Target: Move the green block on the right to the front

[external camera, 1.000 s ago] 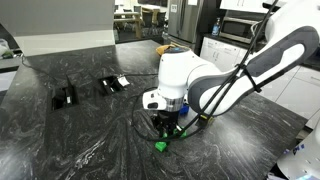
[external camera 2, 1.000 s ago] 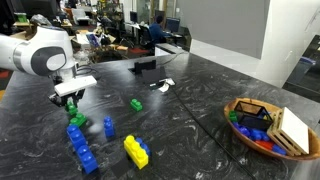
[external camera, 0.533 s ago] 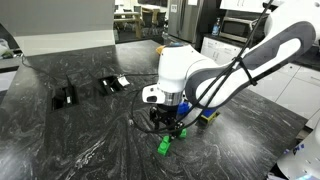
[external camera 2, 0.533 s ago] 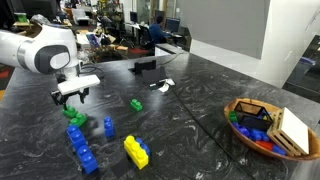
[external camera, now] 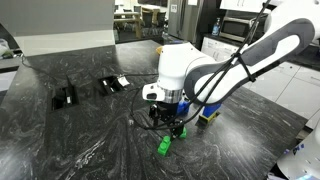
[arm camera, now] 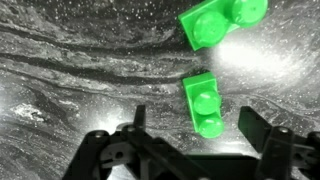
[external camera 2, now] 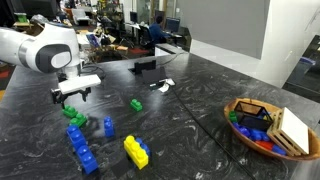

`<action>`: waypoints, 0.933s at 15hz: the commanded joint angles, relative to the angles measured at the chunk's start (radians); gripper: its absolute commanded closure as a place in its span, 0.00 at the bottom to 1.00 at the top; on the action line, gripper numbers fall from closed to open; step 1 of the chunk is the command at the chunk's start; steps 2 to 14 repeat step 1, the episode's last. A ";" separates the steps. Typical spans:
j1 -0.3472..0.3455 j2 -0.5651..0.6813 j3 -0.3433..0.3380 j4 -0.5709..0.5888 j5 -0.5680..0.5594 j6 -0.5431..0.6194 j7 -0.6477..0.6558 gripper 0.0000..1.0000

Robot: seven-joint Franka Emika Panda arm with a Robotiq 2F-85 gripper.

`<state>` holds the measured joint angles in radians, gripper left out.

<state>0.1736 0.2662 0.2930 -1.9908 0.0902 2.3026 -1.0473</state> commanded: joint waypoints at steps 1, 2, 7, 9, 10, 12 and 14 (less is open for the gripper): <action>0.001 0.001 0.000 0.004 -0.001 -0.004 0.002 0.06; 0.001 0.001 0.000 0.004 -0.001 -0.004 0.002 0.06; 0.001 0.001 0.000 0.004 -0.001 -0.004 0.002 0.06; 0.001 0.001 0.000 0.004 -0.001 -0.004 0.002 0.06; 0.001 0.001 0.000 0.004 -0.001 -0.004 0.002 0.06; 0.001 0.001 0.000 0.004 -0.001 -0.004 0.002 0.06; 0.001 0.001 0.000 0.004 -0.001 -0.004 0.002 0.06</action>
